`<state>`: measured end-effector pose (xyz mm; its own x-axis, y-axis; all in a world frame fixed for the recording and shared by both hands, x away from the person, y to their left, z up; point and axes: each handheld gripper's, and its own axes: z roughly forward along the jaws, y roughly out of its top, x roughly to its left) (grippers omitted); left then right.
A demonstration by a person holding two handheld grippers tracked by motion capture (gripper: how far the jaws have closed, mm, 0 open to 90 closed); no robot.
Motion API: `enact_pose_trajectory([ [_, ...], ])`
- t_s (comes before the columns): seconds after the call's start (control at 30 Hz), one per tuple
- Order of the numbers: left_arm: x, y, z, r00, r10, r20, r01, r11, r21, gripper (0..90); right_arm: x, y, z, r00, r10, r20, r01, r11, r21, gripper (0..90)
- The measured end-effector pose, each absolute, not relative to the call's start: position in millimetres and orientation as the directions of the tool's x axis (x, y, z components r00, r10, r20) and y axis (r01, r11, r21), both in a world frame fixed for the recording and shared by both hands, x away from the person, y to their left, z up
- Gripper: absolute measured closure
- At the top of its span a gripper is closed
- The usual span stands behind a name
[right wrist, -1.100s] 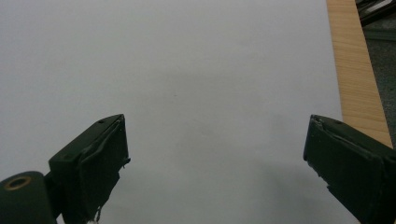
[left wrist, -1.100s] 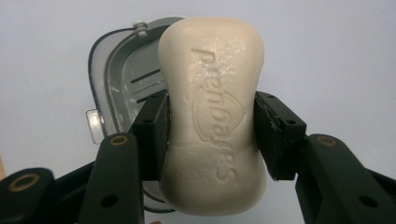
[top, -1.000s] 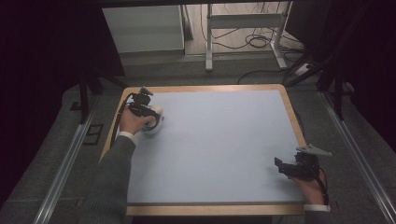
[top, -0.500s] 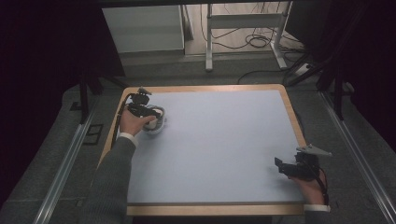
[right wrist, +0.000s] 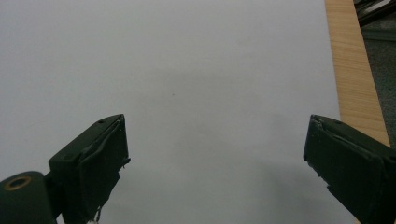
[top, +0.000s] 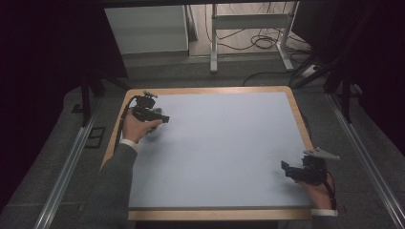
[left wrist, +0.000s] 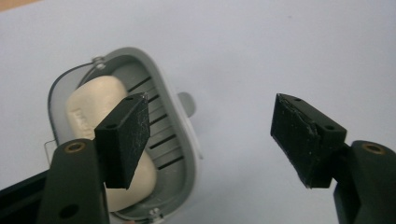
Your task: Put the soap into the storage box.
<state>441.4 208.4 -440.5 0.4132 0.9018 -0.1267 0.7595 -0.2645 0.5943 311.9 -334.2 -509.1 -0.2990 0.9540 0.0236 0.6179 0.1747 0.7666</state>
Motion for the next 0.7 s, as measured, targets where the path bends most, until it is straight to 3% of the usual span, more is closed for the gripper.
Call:
enact_pose_trajectory([
  [0.33,405,201,-435,0.521,0.845,-0.118,0.689,-0.334,0.643,25.6,311,-333,-508,-0.304,0.952,0.019,0.613,0.181,0.769,6.1],
  [0.5,383,198,-438,0.542,0.833,-0.113,0.653,-0.333,0.68,28.4,311,-333,-508,-0.305,0.952,0.016,0.611,0.182,0.771,6.2],
  [0.7,361,191,-451,0.588,0.801,-0.109,0.635,-0.375,0.675,28.4,311,-331,-508,-0.308,0.951,0.017,0.61,0.184,0.771,6.2],
])
